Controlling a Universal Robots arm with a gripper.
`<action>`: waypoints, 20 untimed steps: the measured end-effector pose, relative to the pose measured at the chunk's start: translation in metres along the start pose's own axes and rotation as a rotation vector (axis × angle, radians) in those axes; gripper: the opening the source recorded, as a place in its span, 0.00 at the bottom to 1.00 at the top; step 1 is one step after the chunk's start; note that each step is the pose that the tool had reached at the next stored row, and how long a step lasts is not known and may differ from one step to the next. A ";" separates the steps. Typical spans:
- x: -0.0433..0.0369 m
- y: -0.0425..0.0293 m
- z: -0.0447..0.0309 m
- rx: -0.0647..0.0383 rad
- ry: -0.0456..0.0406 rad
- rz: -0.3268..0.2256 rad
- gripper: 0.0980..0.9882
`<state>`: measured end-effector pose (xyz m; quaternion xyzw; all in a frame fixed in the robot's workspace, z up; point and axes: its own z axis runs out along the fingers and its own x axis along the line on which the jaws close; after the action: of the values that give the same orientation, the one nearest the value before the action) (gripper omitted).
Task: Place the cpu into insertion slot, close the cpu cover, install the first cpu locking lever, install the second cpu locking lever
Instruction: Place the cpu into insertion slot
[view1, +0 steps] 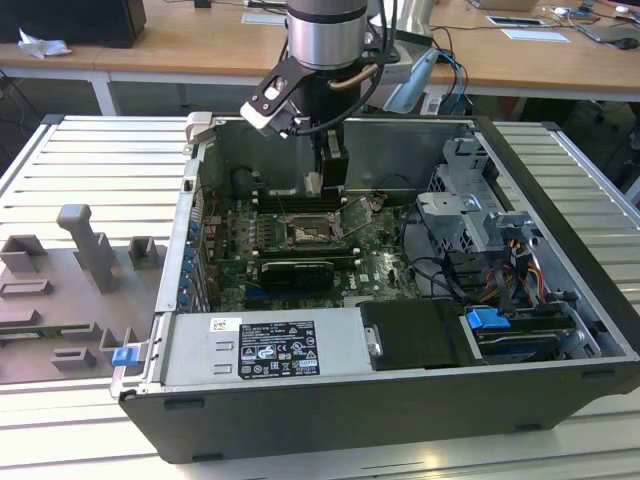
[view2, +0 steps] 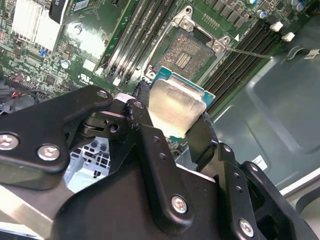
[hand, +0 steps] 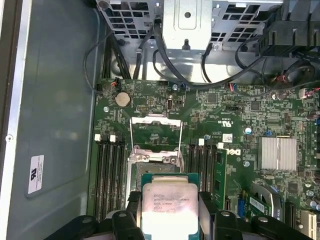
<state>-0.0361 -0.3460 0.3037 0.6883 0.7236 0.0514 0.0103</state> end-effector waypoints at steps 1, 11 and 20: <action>0.0000 -0.0001 0.0007 0.000 0.0000 0.000 0.50; 0.0008 -0.0055 0.0126 0.000 -0.0022 0.000 0.50; 0.0032 -0.0082 0.0353 -0.002 -0.0061 0.044 0.50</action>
<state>-0.0414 -0.3411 0.2680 0.7043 0.7080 0.0503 0.0122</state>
